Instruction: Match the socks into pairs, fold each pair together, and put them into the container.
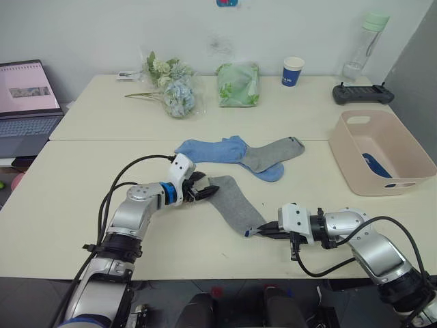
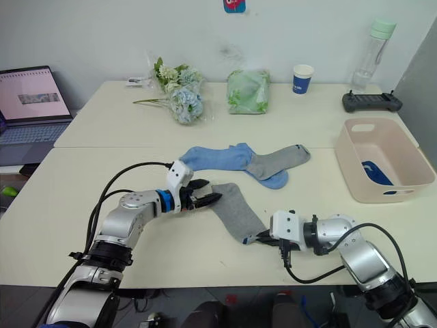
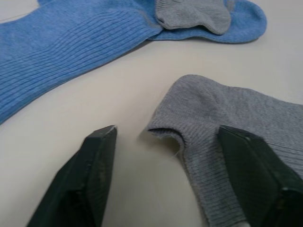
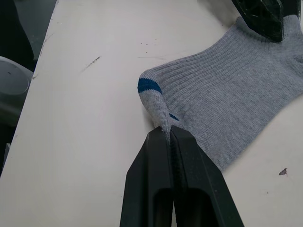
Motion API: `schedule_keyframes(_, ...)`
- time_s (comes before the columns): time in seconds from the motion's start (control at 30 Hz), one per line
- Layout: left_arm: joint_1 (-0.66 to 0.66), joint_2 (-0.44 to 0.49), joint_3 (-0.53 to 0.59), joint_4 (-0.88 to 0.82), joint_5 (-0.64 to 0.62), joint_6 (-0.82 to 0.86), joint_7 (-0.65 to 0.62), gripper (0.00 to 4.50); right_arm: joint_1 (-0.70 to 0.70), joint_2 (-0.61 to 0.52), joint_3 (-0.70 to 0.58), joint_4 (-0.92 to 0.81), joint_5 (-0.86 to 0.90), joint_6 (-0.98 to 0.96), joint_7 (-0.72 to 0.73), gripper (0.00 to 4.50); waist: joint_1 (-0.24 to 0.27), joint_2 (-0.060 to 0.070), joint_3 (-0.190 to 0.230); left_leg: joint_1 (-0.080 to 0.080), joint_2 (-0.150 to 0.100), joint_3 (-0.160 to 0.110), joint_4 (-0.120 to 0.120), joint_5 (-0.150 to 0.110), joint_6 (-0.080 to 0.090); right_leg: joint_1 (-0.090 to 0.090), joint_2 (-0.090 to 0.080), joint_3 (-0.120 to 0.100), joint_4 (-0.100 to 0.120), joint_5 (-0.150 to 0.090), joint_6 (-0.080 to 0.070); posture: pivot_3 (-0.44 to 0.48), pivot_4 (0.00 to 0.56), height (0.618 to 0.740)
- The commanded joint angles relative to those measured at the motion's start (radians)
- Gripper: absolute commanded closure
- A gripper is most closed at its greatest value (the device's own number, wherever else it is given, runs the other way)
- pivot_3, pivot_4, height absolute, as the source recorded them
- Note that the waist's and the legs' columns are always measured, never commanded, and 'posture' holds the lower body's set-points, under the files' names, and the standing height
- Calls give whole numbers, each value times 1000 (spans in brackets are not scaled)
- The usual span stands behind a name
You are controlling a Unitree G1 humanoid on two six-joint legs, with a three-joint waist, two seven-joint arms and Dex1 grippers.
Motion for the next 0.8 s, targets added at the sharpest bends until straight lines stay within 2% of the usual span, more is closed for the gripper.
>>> schedule_keyframes(0.03, -5, -2, 3, -16, -2, -8, -19, 2252, -4, -4, -21, -25, 6, -14, -3, 4500, 0, 0, 0, 0, 0, 0, 0, 0, 0, 0, 0, 0, 0, 0, 0, 0, 150, 740)
schedule_keyframes(0.17, 0, -1, 9, -24, -4, -4, -23, 3605, -10, -1, -21, -20, 5, -16, -4, 4500, 0, 0, 0, 0, 0, 0, 0, 0, 0, 0, 0, 0, 0, 0, 0, 0, 150, 740)
schedule_keyframes(0.27, 8, 2, 15, -36, -9, 2, -23, 4458, -12, 0, -26, -16, 5, -17, -8, 4500, 0, 0, 0, 0, 0, 0, 0, 0, 0, 0, 0, 0, 0, 0, 0, 0, 150, 740)
schedule_keyframes(0.4, 51, 8, 38, -93, -37, 52, -9, 4458, -8, -9, -43, -9, 10, -15, -11, 4500, -1, 0, 0, 0, 0, 0, 0, 0, 0, 0, 0, 0, 0, 0, 0, 0, 150, 740)
schedule_keyframes(0.63, 200, 46, 97, -336, -115, 197, 23, 4458, -49, -2, -82, 58, -7, -52, -36, 4500, -3, 0, 0, 1, 1, 0, -1, 0, 0, 0, 0, 1, 1, 0, 0, 0, 150, 740)
schedule_keyframes(0.73, 462, 69, 222, -713, -303, 396, 75, 4458, -171, 53, -65, 233, -94, -165, -102, 4500, -19, -1, 0, 1, 2, 1, -1, -1, 0, -1, 0, 3, 0, 0, 0, 0, 150, 740)
schedule_keyframes(0.8, 570, 72, 276, -841, -364, 455, 114, 4458, -229, 97, -38, 320, -128, -219, -121, 4500, -23, -1, 0, 1, 1, 3, -2, -1, 0, -2, -1, 6, 0, 0, 0, 0, 150, 740)
